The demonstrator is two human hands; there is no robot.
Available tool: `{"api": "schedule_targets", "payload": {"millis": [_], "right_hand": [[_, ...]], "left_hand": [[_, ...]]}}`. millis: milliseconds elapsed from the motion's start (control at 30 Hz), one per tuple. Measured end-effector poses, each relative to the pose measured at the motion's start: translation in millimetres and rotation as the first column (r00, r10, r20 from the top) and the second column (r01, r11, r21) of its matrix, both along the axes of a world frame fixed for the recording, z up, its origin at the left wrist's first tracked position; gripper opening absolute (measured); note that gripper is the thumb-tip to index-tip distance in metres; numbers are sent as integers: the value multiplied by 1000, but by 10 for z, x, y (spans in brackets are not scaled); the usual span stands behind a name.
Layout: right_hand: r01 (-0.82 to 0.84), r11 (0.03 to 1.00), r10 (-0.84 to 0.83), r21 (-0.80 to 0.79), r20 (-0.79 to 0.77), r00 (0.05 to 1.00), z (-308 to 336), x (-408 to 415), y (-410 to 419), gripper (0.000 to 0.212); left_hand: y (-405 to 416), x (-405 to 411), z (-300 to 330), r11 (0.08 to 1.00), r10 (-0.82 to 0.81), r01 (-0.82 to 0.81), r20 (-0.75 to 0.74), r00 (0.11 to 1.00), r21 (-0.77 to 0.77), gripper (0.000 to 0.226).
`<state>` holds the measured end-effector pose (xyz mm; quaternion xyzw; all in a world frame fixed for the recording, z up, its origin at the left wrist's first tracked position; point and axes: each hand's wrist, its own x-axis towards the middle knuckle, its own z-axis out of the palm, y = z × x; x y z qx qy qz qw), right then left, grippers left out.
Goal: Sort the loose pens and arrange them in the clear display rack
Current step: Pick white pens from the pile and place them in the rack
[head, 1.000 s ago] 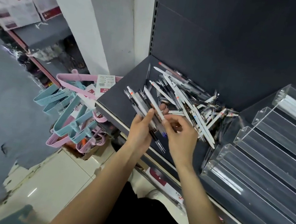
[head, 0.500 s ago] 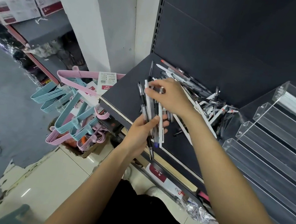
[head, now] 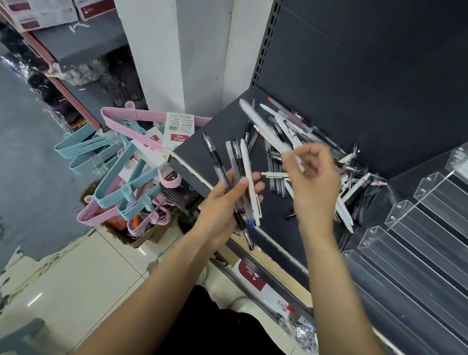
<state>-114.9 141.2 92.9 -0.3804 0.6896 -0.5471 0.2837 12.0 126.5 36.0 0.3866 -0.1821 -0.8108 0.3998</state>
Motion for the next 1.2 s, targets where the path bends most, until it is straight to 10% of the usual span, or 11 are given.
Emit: {"api": "schedule_targets", "payload": {"millis": [1000,1200], "right_hand": [[-150,969,166,194,-69,984,-342,310,459,15],[-202,971,238,127,-458,857,-126,189,248,10]], "left_hand": [[3,-26,-87,986,121,-110,-83,989,122,44],[-2,3,-72,998,57,-57,4,998,6,32]]}}
